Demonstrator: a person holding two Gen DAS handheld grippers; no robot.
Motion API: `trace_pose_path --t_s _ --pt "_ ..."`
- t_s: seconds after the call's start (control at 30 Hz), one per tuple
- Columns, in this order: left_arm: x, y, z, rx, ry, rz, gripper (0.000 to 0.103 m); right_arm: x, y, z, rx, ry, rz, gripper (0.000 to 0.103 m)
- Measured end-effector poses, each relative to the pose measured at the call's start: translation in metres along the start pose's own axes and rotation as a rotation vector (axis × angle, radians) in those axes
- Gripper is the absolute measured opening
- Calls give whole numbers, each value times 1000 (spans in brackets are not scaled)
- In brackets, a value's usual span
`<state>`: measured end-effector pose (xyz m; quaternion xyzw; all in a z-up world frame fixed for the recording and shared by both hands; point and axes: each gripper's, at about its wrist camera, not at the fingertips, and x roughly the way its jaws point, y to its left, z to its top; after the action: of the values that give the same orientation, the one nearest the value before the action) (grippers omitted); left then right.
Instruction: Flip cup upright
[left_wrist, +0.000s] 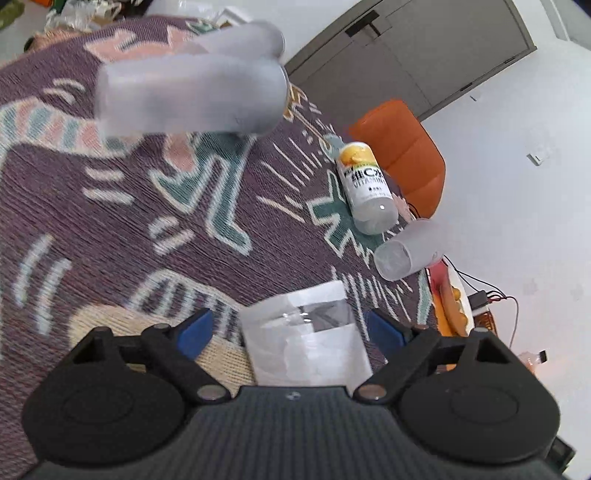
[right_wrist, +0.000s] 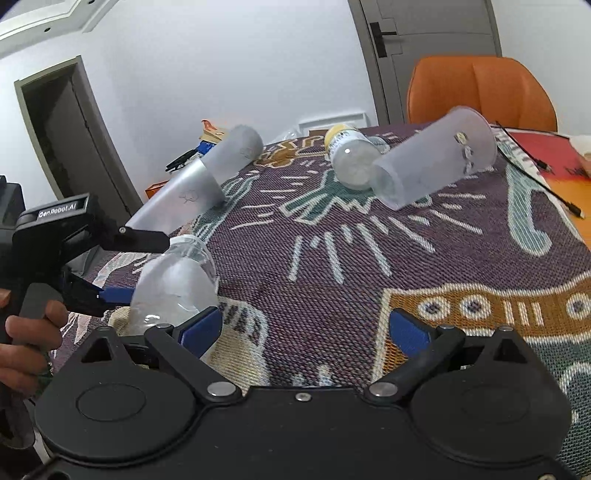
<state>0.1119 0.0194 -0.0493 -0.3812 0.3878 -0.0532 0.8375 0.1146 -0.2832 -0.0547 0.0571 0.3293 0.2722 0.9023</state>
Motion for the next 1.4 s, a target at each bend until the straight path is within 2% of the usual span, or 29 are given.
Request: trace_pose_path --t_s 0.17,0.4,0.47,0.5,0.53,0.7,1.17,1.4 --pt "17 -4 0 -38 48 -25 89 0 -7 -3 21 2 -1 99" --pt "25 -4 2 -59 31 -32 89 2 -11 -4 34 4 3 99" --pt "25 -3 5 -65 27 -26 83 1 -10 -5 35 5 5 99" --pt "25 -3 5 -63 25 -13 72 1 -10 -5 35 4 5 99" --pt "25 -1 6 -67 28 -9 69 1 -9 -4 34 4 5 99" --pt "19 2 8 -76 19 -11 66 -5 -4 -1 20 -12 -1 99" --pt "-36 -25 1 129 -178 16 65 -17 14 8 -20 -51 -31 103" --pt "-55 -48 -16 335 -318 82 65 -20 20 9 -34 -61 -33 103"
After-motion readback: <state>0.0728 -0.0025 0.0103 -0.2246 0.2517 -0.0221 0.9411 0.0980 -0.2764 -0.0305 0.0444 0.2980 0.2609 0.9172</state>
